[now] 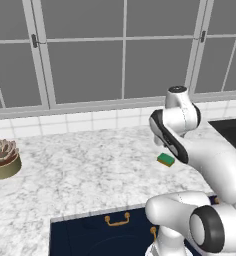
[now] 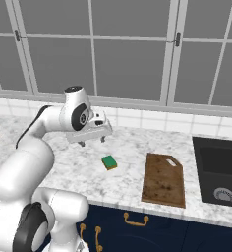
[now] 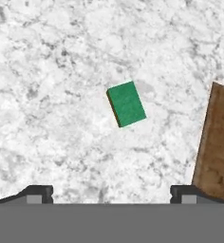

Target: Pick up the sponge from the counter and clean the cutting board by briefly scrubbing or pressing down on the cutting board. Once finished, release the sponge.

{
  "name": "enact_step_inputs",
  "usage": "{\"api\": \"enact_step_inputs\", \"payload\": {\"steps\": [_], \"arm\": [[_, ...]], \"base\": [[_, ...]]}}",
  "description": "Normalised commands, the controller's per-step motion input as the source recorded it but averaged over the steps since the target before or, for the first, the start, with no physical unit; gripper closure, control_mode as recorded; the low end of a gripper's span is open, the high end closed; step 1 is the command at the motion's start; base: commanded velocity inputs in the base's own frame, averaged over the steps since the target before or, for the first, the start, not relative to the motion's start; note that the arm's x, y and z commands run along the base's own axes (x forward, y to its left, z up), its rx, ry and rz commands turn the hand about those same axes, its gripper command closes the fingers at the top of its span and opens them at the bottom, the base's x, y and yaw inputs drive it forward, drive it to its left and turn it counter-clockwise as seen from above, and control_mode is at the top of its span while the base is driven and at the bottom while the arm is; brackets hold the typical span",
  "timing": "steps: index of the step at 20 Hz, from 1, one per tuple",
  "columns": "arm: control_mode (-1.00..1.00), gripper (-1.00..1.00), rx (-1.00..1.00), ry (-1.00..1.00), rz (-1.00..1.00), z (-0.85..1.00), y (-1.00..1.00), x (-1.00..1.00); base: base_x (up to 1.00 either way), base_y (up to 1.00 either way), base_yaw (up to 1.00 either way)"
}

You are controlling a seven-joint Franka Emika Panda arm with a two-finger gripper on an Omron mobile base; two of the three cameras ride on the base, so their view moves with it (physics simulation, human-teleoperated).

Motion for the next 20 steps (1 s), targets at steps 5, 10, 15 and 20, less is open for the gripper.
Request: {"api": "enact_step_inputs", "payload": {"steps": [5, 10, 15, 20], "arm": [[-1.00, -1.00, 0.01, 0.10, 0.18, -0.66, -0.31, 0.37], [-1.00, -1.00, -0.04, 0.02, 0.05, -0.35, -0.04, 0.51], [-1.00, -1.00, 0.00, 0.00, 0.01, -0.36, -0.11, 0.38], [-1.00, -1.00, 0.01, 0.00, 0.03, -0.44, -0.13, 0.18]], "base": [[0.00, 0.00, 0.00], [0.00, 0.00, 0.00], [0.00, 0.00, 0.00], [0.00, 0.00, 0.00]]}}
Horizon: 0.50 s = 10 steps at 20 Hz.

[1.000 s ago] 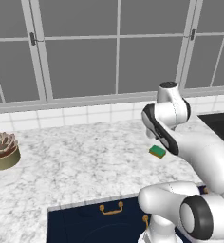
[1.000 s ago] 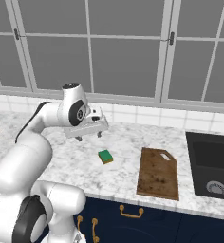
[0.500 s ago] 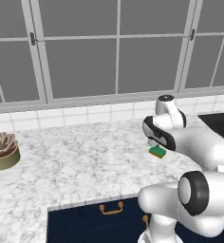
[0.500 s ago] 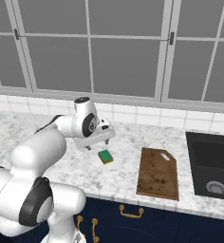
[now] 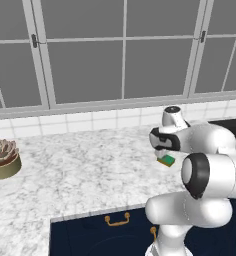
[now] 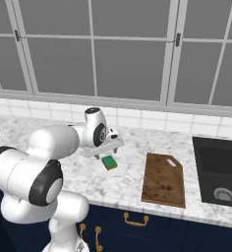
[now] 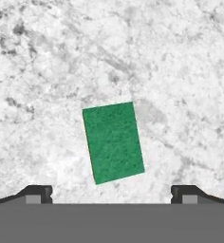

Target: Pick up the sponge from the counter and clean the cutting board by briefly scrubbing or pressing down on the cutting board. Once finished, release the sponge.

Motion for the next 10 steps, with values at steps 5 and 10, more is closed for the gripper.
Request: {"api": "enact_step_inputs", "payload": {"steps": [5, 10], "arm": [[-1.00, -1.00, 0.00, 0.00, 0.00, -0.36, -0.05, 0.09], [-1.00, -1.00, 0.00, 0.00, 0.00, -0.27, 0.00, 0.09]], "base": [[0.00, 0.00, 0.00], [0.00, 0.00, 0.00]]}}
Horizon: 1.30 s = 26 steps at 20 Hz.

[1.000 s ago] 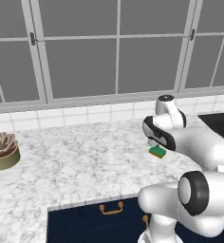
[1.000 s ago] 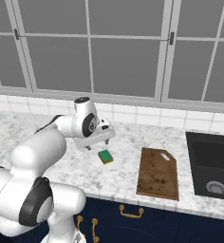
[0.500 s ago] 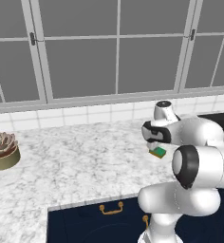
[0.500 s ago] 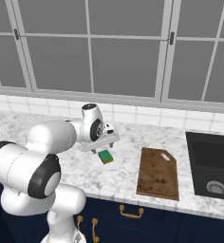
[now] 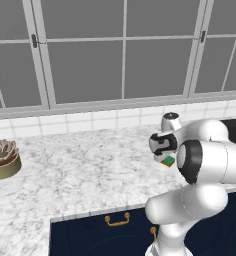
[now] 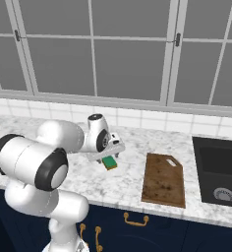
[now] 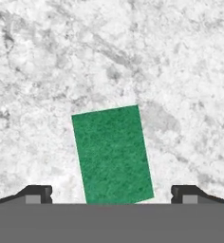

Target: Pick up the sponge from the counter and clean the cutting board by briefly scrubbing or pressing down on the cutting board. Once finished, release the sponge.

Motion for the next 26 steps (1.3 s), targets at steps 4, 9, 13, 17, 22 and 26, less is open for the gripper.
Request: {"api": "enact_step_inputs", "payload": {"steps": [4, 9, 13, 17, 22, 26], "arm": [[-1.00, -1.00, 0.00, 0.00, 0.00, -0.19, 0.00, 0.19], [-1.00, -1.00, 0.00, 0.00, 0.00, -0.24, -0.01, 0.12], [-1.00, -1.00, 0.00, 0.00, 0.00, -0.23, -0.02, 0.02], [-1.00, -1.00, 0.00, 0.00, 0.00, -0.21, -0.01, 0.00], [-1.00, -1.00, 0.00, 0.00, 0.00, -0.07, -0.13, 0.18], [-1.00, 1.00, 0.00, 0.00, 0.02, -0.32, -0.01, 0.05]], "base": [[0.00, 0.00, 0.00], [0.00, 0.00, 0.00], [0.00, 0.00, 0.00], [0.00, 0.00, 0.00], [0.00, 0.00, 0.00], [0.00, 0.00, 0.00]]}}
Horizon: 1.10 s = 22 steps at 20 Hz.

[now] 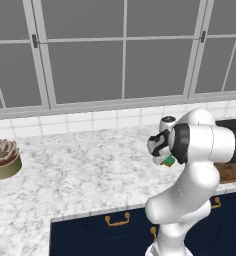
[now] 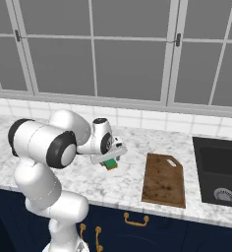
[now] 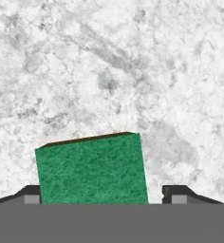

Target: Pick up the sponge from the counter and clean the cutting board by briefly scrubbing or pressing down on the cutting board. Once finished, release the sponge.

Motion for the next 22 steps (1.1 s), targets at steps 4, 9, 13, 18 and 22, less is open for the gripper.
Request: {"api": "enact_step_inputs", "payload": {"steps": [4, 9, 13, 18, 22], "arm": [[-1.00, 1.00, -0.03, -0.11, 0.01, -0.91, 0.17, -0.34], [-1.00, 1.00, 0.00, -0.16, 0.00, -0.95, 0.07, -0.54], [-1.00, 1.00, 0.02, -0.07, 0.00, -0.12, -0.36, -0.47], [-1.00, 1.00, 0.01, 0.04, 0.05, 0.45, -0.65, -0.51], [-1.00, 1.00, 0.00, 0.12, 0.14, 0.86, -0.56, -0.36]], "base": [[0.00, 0.00, 0.00], [0.00, 0.00, 0.00], [0.00, 0.00, 0.00], [0.00, 0.00, 0.00], [0.00, 0.00, 0.00]]}}
